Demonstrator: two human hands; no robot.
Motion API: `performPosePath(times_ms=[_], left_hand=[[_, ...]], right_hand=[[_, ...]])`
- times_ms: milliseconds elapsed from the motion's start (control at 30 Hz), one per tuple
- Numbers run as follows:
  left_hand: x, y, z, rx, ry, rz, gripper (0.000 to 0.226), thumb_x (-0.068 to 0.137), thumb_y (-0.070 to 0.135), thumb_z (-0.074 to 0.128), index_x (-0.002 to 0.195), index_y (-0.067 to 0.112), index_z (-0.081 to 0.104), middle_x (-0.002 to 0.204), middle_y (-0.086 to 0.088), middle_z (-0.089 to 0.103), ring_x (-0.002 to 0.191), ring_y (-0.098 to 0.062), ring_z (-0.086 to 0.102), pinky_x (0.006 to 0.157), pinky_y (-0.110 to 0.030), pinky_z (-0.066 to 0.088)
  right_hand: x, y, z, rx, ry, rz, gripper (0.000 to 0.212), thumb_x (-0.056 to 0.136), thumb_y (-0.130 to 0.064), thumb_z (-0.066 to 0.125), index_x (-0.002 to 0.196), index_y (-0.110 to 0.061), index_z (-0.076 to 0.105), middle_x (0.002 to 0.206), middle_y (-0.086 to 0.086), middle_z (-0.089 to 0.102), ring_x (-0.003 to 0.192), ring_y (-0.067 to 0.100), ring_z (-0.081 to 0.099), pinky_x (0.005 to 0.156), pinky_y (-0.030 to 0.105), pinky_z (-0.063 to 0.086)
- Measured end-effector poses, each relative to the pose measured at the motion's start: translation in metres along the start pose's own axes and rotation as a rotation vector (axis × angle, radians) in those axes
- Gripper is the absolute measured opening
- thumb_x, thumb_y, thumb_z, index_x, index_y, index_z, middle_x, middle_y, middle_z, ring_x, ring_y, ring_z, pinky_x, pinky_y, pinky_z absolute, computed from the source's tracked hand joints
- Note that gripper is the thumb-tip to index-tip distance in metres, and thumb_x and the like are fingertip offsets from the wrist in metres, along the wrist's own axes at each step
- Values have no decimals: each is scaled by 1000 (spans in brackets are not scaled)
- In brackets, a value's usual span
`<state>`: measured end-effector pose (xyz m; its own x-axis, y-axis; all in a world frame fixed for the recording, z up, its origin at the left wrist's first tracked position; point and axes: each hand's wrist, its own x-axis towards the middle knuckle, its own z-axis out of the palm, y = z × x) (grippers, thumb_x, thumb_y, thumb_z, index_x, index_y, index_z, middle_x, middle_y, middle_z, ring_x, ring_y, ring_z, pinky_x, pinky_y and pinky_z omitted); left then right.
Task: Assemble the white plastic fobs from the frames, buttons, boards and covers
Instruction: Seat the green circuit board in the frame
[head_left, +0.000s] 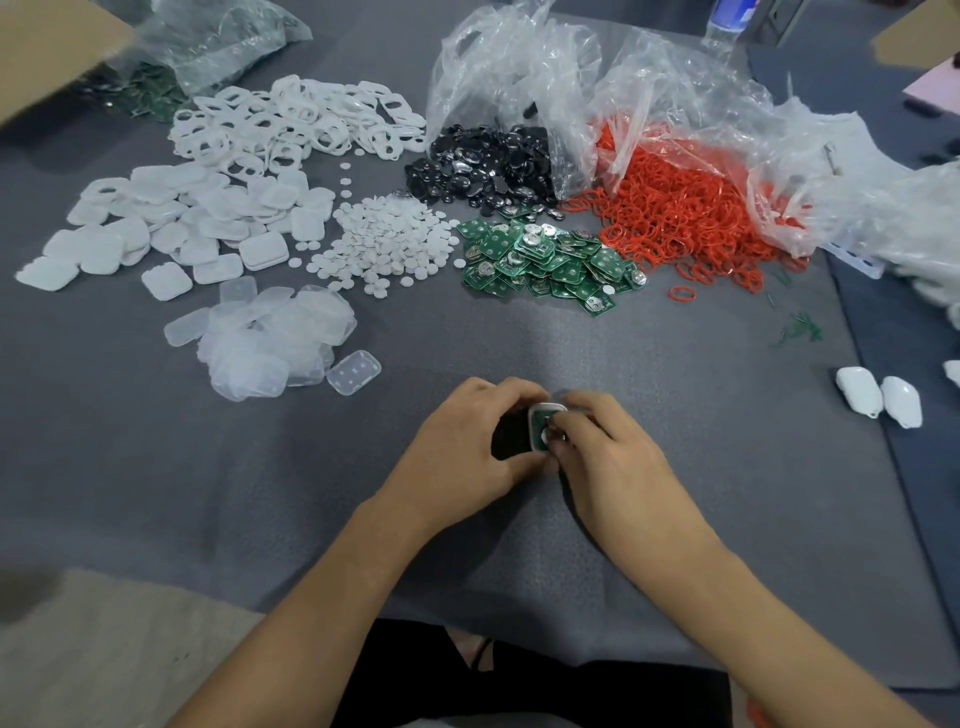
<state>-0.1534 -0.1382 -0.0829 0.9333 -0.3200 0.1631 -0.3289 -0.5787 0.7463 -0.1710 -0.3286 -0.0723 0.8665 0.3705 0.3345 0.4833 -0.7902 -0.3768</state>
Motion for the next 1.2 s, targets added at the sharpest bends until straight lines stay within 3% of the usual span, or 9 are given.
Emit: performPosePath(times_ms=[167,500,733,900,1067,1200], left_hand=[[-1,0,0,-5,4,-8,55,80,47,83,128,36,57,113,20,62,113,-1,53,97,-27,48],[-1,0,0,-2,12,2,56,80,48,83,129,35,59,111,17,62,113,-2,54,98,-29,48],[0,2,-2,-16,4,-5,54,80,46,84,128,31,62,111,14,64,114,-4,55,97,-30,49],[-1,2,-3,-12,5,7,52,81,44,84,127,33,63,108,25,60,113,-2,56,97,-28,48],[-1,3,-3,-13,19,18,50,80,43,85,124,36,64,105,38,55,111,-2,58,97,-25,48],[0,4,-3,-10,13,13,51,80,43,85,126,36,64,108,26,62,113,-3,56,97,-28,49]], right_hand=[[-5,-9,-5,24,71,66,14,94,-4,66,107,-5,71,120,6,60,99,18,63,93,18,45],[-11,-8,1,55,143,72,20,93,-6,67,111,-3,73,117,8,64,100,21,66,93,27,51],[-13,-5,3,84,150,82,21,93,-6,67,113,-3,73,118,8,63,101,19,64,95,22,49],[-11,-4,2,115,150,81,20,92,-3,67,111,-2,74,116,8,63,99,18,63,94,21,48],[-8,-4,-1,135,116,86,20,92,-2,68,110,-4,75,114,7,63,99,19,64,92,28,51],[-5,-2,-3,155,105,88,19,91,-2,69,109,-5,76,112,5,64,96,16,64,91,26,51]])
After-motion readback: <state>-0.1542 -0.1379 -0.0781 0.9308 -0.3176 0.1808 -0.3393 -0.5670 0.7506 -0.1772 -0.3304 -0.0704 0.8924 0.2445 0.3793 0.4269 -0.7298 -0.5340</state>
